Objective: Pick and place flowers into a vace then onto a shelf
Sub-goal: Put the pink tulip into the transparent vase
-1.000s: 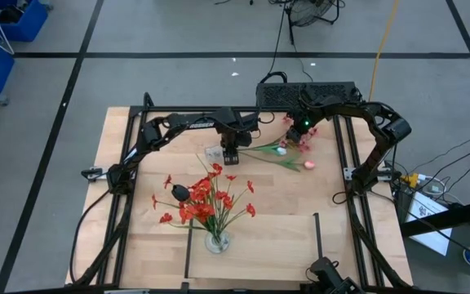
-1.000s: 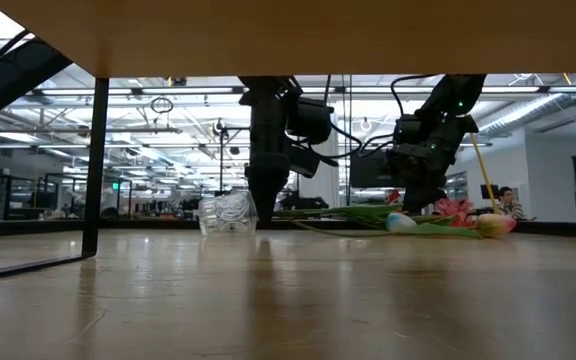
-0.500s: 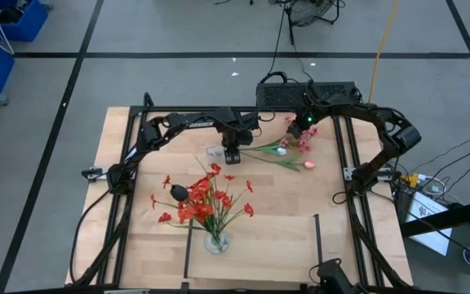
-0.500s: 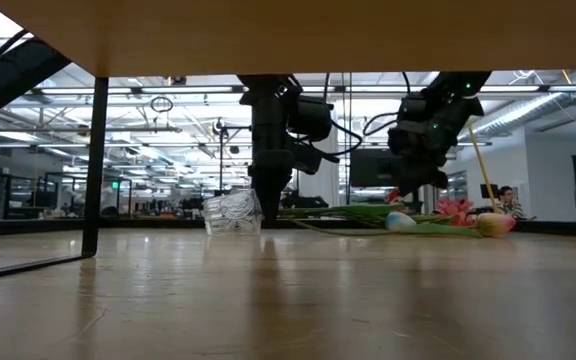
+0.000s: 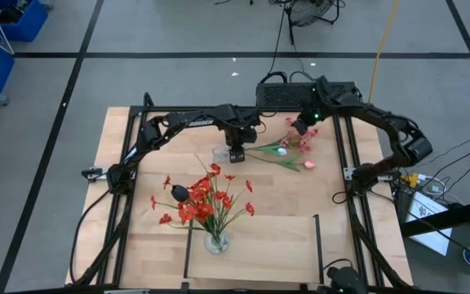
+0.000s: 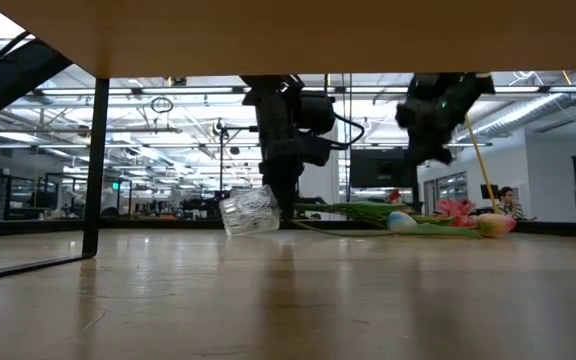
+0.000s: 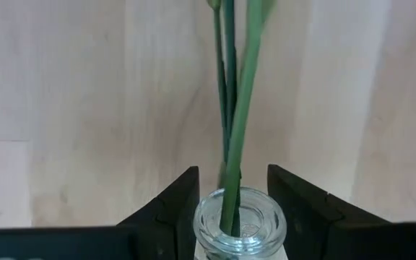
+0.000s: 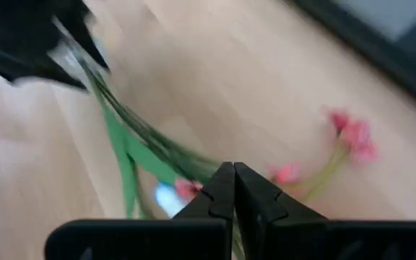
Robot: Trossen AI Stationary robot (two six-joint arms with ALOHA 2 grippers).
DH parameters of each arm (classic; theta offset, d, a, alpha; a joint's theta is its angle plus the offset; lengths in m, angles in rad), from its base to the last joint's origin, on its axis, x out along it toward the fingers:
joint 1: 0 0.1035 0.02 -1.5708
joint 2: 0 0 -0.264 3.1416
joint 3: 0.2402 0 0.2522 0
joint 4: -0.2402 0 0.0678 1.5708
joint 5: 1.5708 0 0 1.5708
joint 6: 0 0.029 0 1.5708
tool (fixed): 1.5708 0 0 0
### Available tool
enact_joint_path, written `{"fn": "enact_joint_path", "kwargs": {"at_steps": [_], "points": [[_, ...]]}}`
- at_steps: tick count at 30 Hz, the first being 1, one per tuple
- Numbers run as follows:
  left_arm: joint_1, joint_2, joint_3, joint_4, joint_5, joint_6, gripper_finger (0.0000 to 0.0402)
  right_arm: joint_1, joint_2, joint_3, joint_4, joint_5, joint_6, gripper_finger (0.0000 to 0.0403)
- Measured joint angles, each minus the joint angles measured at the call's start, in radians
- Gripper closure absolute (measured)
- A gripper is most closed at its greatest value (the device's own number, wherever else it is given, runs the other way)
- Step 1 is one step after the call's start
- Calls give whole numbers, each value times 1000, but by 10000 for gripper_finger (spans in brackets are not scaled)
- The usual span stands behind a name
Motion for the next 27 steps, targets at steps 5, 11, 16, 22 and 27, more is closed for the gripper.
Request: {"fn": "enact_joint_path", "kwargs": {"at_steps": [5, 11, 16, 22, 27], "points": [[0, 0, 0, 6, 30, -8, 252, 3, -66, 59, -81, -104, -57, 403], [0, 0, 0, 34, 52, -20, 252, 59, -27, 162, -267, -154, -159, 376], [0, 0, 0, 41, 56, -24, 252, 106, 36, 204, -343, -113, -220, 320], [1, 0, 0, 90, 82, -65, 252, 178, 82, 263, -432, 11, -285, 270], [0, 0, 0, 90, 82, -66, 252, 224, 125, 262, -446, 30, -301, 263]]}}
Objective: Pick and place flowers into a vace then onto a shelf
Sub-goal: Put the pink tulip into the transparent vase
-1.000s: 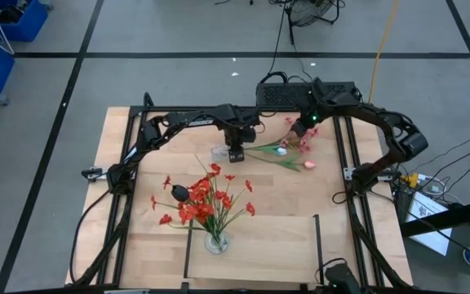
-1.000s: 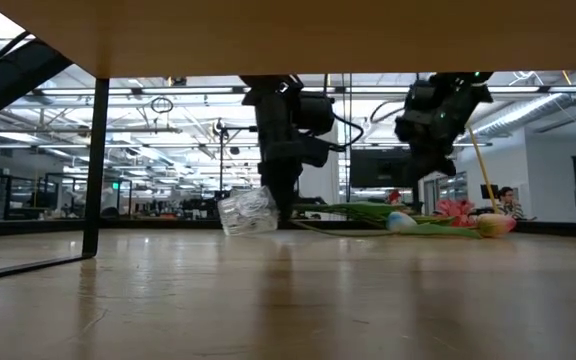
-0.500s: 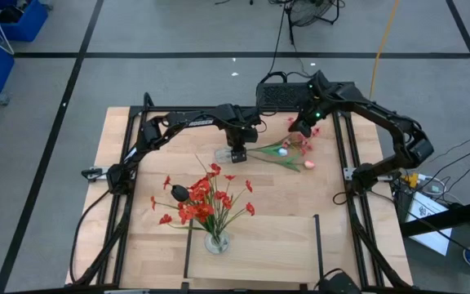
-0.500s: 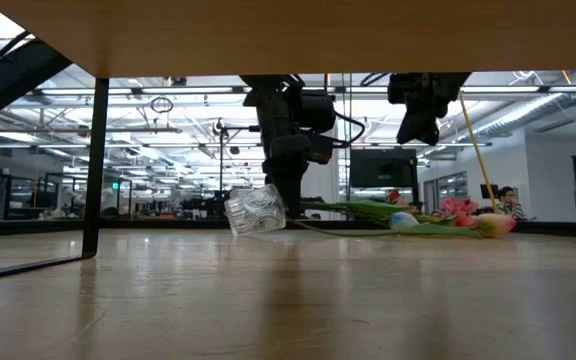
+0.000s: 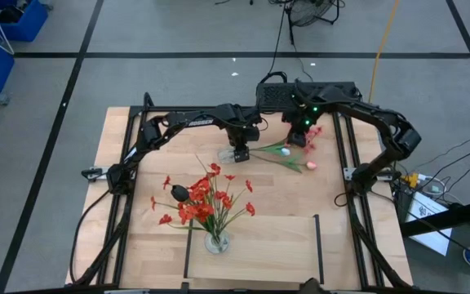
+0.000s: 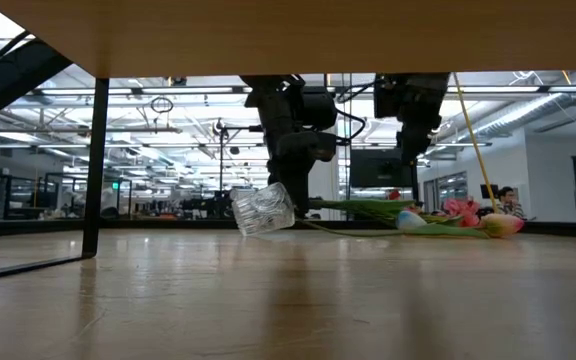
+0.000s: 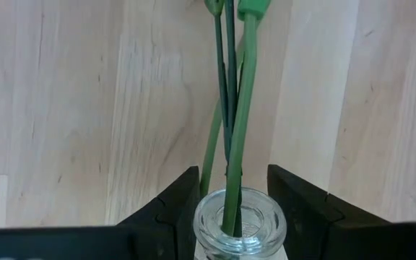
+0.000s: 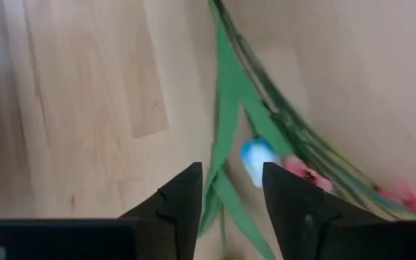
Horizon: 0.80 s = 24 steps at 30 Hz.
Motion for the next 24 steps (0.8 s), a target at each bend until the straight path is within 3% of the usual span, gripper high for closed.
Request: {"fn": "enact_joint_path", "kwargs": {"at_steps": [5, 11, 17, 24], "points": [[0, 0, 0, 0, 0, -1, 252, 62, 71, 0, -6, 32, 1, 276], [0, 0, 0, -5, 0, 0, 252, 127, 176, 45, -19, 141, -11, 281], [1, 0, 0, -4, 1, -10, 252, 144, 274, 124, -27, 153, -9, 283], [1, 1, -1, -6, 3, -13, 252, 124, 382, 140, -39, 10, 47, 321]]}}
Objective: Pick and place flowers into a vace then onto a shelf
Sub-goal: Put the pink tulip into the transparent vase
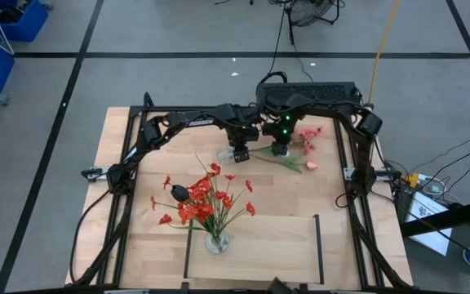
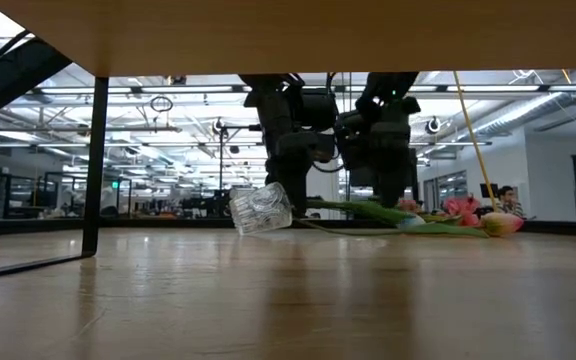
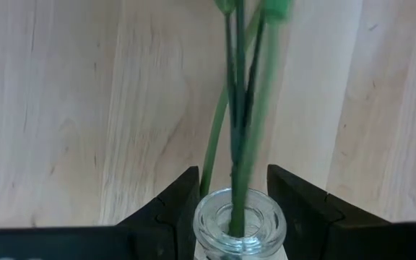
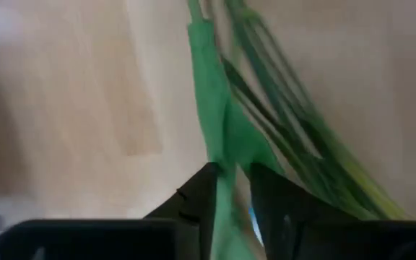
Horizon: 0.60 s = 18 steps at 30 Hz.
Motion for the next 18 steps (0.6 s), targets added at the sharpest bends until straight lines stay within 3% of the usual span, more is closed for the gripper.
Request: {"fn": "enact_joint_path", "kwargs": {"at_steps": [2, 6, 18], "points": [[0, 0, -1, 5, -2, -14, 252, -6, 16, 0, 9, -77, -2, 344], [0, 0, -1, 24, 4, -29, 252, -5, 15, 0, 88, -112, -2, 395], [5, 0, -1, 130, 23, -127, 252, -19, -37, -2, 179, -75, 48, 402]]}}
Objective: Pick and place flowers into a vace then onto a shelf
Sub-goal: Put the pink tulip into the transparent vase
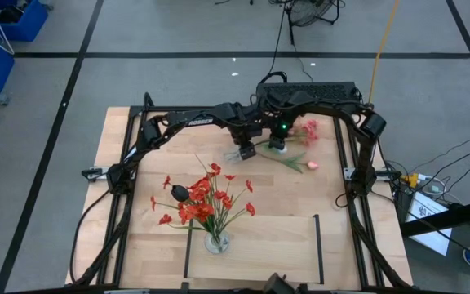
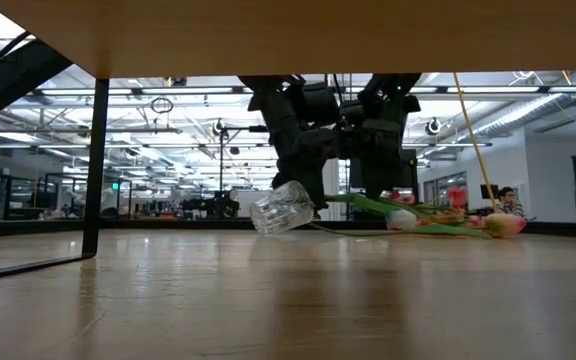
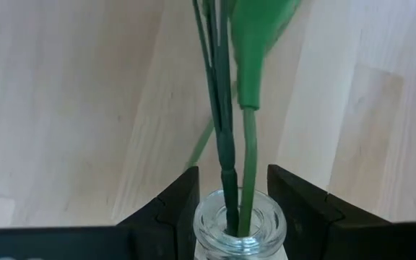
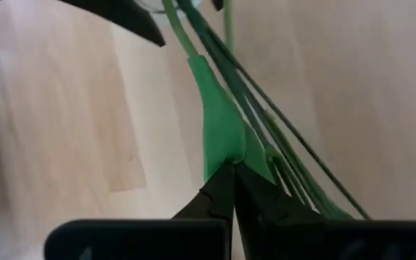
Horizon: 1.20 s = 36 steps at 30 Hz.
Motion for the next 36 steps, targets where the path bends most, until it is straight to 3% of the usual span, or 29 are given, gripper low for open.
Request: {"fn": "enact_joint_path", "kwargs": {"at_steps": [5, 13, 21, 36], "points": [[0, -7, 0, 60, -10, -7, 252, 0, -42, 0, 1, 83, -11, 402], [-5, -42, -2, 125, -54, 7, 252, -2, -91, 1, 9, 64, 4, 403], [-7, -71, -2, 216, -74, -11, 252, 0, -172, 0, 37, 125, -9, 403], [-25, -80, 3, 561, -130, -103, 252, -5, -343, 3, 75, 79, 123, 403]]}}
